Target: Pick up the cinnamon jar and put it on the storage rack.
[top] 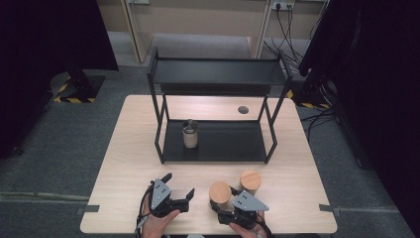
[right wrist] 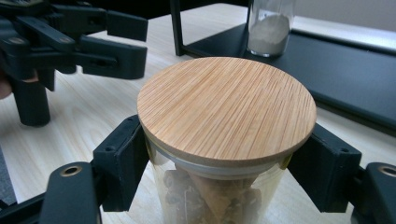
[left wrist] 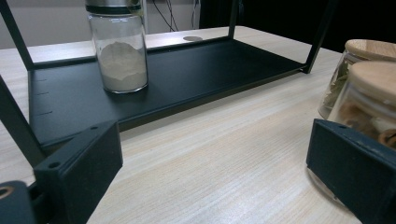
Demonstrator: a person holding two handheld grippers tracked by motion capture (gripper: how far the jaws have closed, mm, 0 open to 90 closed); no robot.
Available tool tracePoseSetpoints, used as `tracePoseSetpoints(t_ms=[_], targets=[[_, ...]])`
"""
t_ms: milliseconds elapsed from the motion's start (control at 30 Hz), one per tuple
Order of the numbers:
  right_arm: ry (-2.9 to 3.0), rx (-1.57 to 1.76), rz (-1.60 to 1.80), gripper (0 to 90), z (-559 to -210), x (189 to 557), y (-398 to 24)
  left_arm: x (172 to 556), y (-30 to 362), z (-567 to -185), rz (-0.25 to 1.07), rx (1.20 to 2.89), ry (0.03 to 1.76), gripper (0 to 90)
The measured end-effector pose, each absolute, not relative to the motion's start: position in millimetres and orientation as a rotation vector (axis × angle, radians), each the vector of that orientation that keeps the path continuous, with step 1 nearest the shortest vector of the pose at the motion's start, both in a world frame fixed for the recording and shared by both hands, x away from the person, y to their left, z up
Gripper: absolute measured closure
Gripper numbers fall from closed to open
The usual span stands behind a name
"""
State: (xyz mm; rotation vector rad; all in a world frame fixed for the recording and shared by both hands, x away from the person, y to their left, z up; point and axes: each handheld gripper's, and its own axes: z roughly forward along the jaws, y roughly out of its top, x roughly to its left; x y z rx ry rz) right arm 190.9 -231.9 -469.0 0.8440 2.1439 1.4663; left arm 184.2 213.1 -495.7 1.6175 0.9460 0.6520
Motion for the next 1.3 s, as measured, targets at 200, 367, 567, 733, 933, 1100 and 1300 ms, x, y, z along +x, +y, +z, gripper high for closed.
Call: tracePoseSetpoints(t_ms=[200, 367, 567, 733, 933, 1100, 1300], targets=[[2.137, 0.789, 1.496, 25.7, -454.6, 190.9, -234.0, 185.0, 213.1, -496.0, 0.655, 1.614, 0.955, 2.9], [2.177, 0.758, 1.503, 25.7, -439.9, 201.6, -236.5, 185.0, 213.6, -496.1, 0.657, 1.612, 0.957, 2.9], [2.205, 0.699, 1.497, 25.7, -417.3, 219.2, -240.7, 184.9, 213.7, -496.0, 0.658, 1.612, 0.958, 3.0], [2.204, 0.676, 1.507, 25.7, -401.3, 230.8, -244.2, 185.0, 213.9, -496.2, 0.656, 1.613, 0.961, 3.0], [2.218, 0.703, 1.528, 25.7, -381.9, 254.2, -243.8, 184.6, 213.8, -496.1, 0.657, 1.612, 0.959, 3.0], [2.211, 0.752, 1.528, 25.7, -370.6, 274.3, -240.2, 184.6, 213.9, -496.0, 0.656, 1.614, 0.959, 3.0], [2.209, 0.782, 1.524, 25.7, -360.9, 304.2, -236.3, 184.5, 213.3, -496.0, 0.653, 1.617, 0.955, 3.0]])
